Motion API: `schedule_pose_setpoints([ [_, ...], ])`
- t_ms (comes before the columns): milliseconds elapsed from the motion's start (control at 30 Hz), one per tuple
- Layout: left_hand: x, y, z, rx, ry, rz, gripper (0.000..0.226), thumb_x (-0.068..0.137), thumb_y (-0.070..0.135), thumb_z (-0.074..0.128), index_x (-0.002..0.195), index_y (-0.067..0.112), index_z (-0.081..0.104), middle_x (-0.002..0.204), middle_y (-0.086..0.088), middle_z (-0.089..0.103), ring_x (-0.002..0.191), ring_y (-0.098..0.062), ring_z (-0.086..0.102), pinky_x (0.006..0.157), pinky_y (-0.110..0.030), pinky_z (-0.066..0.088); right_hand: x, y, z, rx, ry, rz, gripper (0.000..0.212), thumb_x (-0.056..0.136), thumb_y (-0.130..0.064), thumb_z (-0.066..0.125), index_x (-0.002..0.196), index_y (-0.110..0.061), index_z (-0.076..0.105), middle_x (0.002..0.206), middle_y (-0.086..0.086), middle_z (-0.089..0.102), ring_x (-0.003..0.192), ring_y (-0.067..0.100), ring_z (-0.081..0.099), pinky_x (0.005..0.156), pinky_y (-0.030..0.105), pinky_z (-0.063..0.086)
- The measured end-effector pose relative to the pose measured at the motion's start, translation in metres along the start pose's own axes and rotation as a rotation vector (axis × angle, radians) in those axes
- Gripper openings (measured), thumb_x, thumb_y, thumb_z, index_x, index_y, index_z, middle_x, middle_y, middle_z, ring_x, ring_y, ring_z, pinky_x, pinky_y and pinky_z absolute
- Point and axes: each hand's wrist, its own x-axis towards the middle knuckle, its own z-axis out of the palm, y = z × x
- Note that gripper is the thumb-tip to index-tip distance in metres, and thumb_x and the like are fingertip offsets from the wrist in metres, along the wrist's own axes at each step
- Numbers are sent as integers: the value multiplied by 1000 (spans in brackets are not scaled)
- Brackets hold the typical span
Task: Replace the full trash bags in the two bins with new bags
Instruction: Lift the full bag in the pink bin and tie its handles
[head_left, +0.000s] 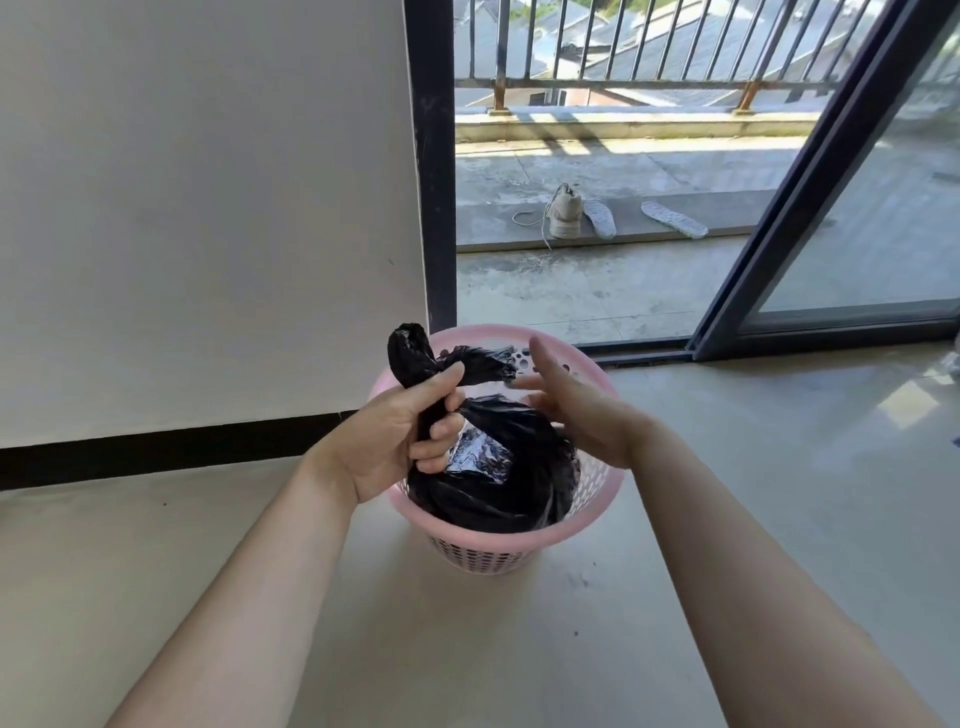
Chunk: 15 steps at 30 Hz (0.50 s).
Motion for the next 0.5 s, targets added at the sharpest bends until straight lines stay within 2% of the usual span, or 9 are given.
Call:
schedule_pose_setpoints([
  [67,0,2,3,63,20,4,37,93,49,56,74,18,48,61,1,32,50,-14,19,50,-28,22,2,-12,5,102,81,-49,76,69,-94,41,96,-27,64,93,1,68,82,14,56,79,34,42],
  [133,0,3,6,132,57,13,38,92,50,56,75,16,51,58,-1,36,49,-14,22,51,-28,25,0,-24,10,37,116,-159,58,76,-80,57,86,-24,67,75,-1,65,69,12,52,71,31,40],
  [167,0,3,7,145,88,23,39,92,50,55,78,14,55,57,-2,40,47,-14,24,52,-29,26,0,-29,11,-2,158,-258,42,82,-63,67,86,-21,73,72,-3,65,65,9,53,70,29,41],
  [233,1,2,5,88,160,47,43,93,48,53,94,6,65,59,-5,52,45,-13,34,50,-27,31,-4,-40,14,-8,299,-446,14,88,-29,74,92,-16,79,73,-4,70,58,1,57,61,17,43],
  [300,4,1,1,-32,206,64,41,93,43,54,110,7,67,76,-9,67,49,-10,44,49,-22,37,-9,-49,15,30,369,-559,12,88,-16,75,96,-8,77,74,-2,73,53,-4,58,52,10,42],
  [367,8,0,-6,-193,229,91,36,93,36,54,116,12,67,93,-11,72,53,-8,50,47,-18,38,-11,-51,12,16,331,-557,12,87,-16,75,96,-8,78,74,-1,73,56,-2,59,54,11,44],
  [500,11,1,-21,-402,352,192,14,96,16,53,103,9,64,95,-8,70,55,-5,60,45,-15,37,-11,-34,8,-218,30,-312,10,80,-27,82,88,-21,81,85,5,76,75,9,64,73,24,53],
])
